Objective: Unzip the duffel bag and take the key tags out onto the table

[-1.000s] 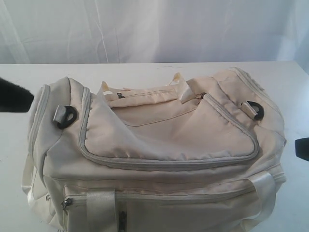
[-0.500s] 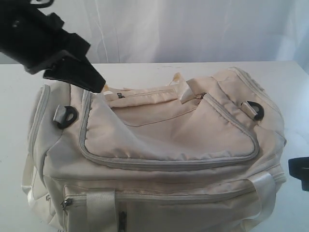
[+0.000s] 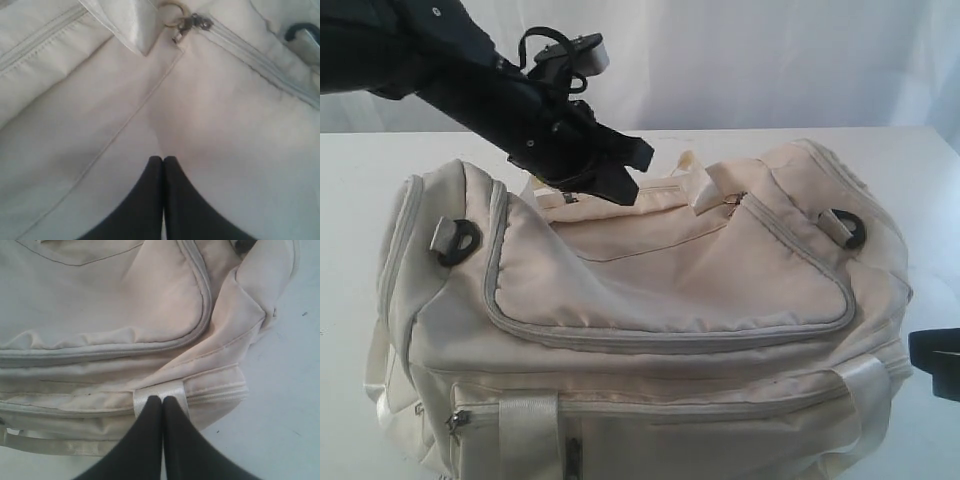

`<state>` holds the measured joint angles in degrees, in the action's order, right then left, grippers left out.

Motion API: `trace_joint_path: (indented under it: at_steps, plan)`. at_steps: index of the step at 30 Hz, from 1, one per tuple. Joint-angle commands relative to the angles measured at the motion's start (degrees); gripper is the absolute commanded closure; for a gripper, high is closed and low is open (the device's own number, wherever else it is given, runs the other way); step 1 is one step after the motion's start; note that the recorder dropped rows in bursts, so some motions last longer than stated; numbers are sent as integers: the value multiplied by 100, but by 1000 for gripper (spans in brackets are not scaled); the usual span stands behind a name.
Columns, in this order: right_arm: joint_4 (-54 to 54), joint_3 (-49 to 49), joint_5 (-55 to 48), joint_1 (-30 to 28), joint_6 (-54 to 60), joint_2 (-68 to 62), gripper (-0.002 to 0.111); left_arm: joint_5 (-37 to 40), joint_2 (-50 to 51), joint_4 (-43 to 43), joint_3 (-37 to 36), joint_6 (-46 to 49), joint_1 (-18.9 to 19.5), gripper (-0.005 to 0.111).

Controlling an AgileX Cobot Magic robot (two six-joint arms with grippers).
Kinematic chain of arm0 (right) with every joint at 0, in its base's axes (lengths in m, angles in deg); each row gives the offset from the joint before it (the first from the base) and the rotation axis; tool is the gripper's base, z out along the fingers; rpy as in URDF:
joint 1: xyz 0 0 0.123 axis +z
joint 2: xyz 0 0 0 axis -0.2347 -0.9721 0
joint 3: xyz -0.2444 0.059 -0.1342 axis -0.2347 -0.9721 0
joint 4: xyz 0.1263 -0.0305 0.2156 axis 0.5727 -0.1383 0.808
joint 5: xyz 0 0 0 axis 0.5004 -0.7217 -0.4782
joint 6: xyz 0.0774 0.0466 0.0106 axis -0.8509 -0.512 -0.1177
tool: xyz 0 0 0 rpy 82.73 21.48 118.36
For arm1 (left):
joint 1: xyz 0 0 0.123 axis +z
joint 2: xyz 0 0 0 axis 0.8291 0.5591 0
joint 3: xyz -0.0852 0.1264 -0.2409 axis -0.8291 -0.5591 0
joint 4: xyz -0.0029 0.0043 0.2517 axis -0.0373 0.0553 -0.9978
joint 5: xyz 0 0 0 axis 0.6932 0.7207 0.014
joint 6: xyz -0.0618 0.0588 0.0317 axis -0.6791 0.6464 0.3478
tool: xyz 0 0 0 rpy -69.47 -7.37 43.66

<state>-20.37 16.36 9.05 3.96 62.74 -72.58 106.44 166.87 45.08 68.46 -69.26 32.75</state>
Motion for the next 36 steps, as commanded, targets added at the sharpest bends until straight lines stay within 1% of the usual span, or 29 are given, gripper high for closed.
trace_joint_path:
  at_steps: [1, 2, 3, 4, 5, 6, 7, 8, 9, 13, 22, 23, 25, 26, 28, 29, 32, 36]
  plan:
    - [56, -83, 137, -9, 54, -1, 108, -340, 532, 670, 435, 341, -48, 106]
    - [56, -83, 137, -9, 65, -1, 108, -300, 683, 953, 549, 525, -48, 101]
    - [89, -83, 137, -9, 142, -1, 108, -292, 851, 1093, 670, 857, -91, 92]
    - [102, -83, 137, -9, 141, -1, 108, -292, 1037, 1289, 797, 1093, -171, 78]
    - [116, -83, 137, -9, 141, -1, 108, -315, 1178, 1490, 894, 1105, -224, 63]
    - [116, -83, 137, -9, 141, -1, 108, -385, 1306, 1617, 993, 1259, -275, 51]
    - [116, -83, 137, -9, 141, -1, 108, -565, 1422, 1653, 1068, 1387, -344, 42]
    - [116, -83, 137, -9, 141, -1, 108, -791, 1534, 1669, 1146, 1416, -416, 36]
    - [126, -83, 137, 5, 141, -1, 108, -950, 1652, 1669, 1196, 1416, -478, 34]
    - [142, -83, 215, 277, 186, -1, 108, -1654, 1959, 1810, 1258, 1323, -556, 34]
    - [142, -83, 226, 510, 223, -1, 108, -2156, 2262, 2321, 1258, 1299, -556, 34]
    - [142, -83, 226, 522, 222, -1, 108, -2221, 2262, 2344, 1258, 1299, -556, 36]
    - [142, -83, 226, 522, 222, -1, 108, -2298, 2262, 2404, 1258, 1299, -556, 44]
    - [142, -83, 226, 522, 222, -1, 108, -2298, 2262, 2426, 1258, 1299, -556, 54]
    - [142, -83, 226, 522, 222, -1, 108, -2298, 2262, 2484, 1258, 1299, -556, 68]
    - [142, -83, 226, 522, 222, -1, 108, -2298, 2262, 2484, 1258, 1310, -556, 80]
    - [142, -83, 226, 522, 222, -1, 108, -2229, 2248, 2484, 1258, 1383, -556, 106]
    - [142, -83, 226, 515, 233, -1, 108, -2157, 2050, 2474, 1258, 1836, -556, 107]
